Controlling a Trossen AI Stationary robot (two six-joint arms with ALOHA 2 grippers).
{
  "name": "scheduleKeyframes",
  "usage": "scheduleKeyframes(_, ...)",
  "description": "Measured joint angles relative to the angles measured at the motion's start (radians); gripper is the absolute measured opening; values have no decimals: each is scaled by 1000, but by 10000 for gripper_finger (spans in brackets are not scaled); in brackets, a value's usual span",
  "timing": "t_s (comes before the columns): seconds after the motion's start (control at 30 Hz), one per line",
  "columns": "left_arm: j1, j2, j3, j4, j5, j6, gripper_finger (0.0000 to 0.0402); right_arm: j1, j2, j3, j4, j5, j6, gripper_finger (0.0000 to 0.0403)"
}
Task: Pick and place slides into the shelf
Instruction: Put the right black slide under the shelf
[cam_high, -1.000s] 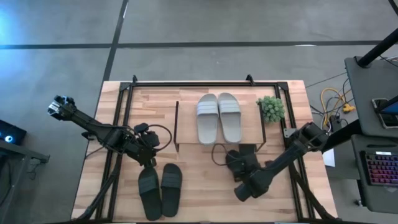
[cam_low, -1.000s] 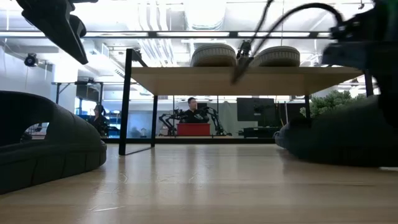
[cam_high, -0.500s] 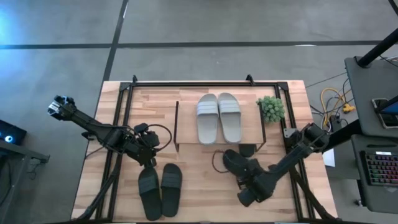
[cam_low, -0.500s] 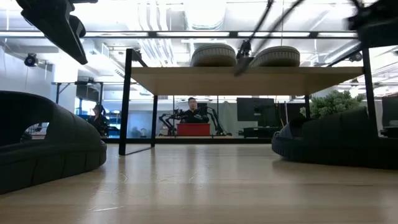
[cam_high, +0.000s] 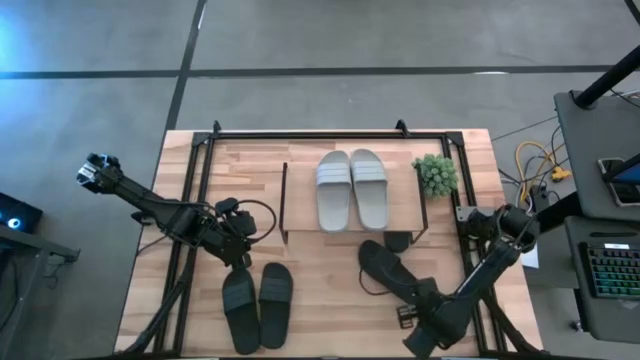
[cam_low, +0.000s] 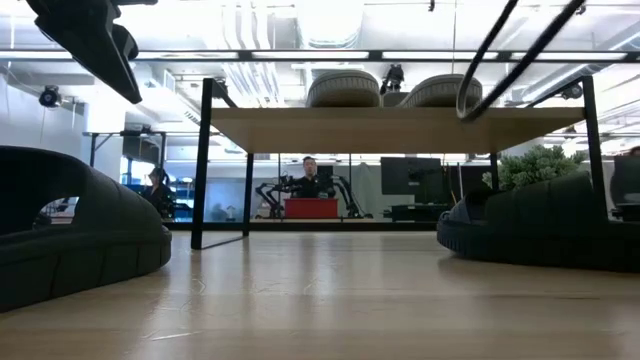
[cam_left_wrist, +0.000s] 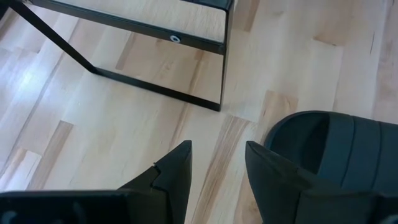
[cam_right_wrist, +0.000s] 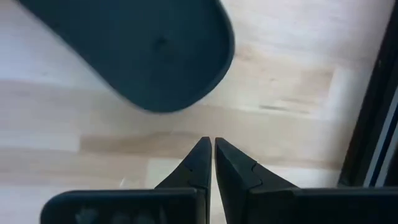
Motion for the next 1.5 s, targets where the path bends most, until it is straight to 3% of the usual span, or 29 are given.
scheduleKeyframes(0.27,0,0,0,0,-1,0,135,-13,63,-32,7,-3,-113,13)
scheduleKeyframes(0.63,0,0,0,0,4,-2,135,-119,60,8,24,174,-332,13)
scheduleKeyframes(0.93,0,0,0,0,5,-2,135,-224,60,52,148,312,-550,13)
scheduleKeyframes(1.2,0,0,0,0,5,-7,135,-312,63,49,233,335,-695,13)
scheduleKeyframes(1.5,0,0,0,-1,12,-30,135,-303,63,93,292,339,-815,13)
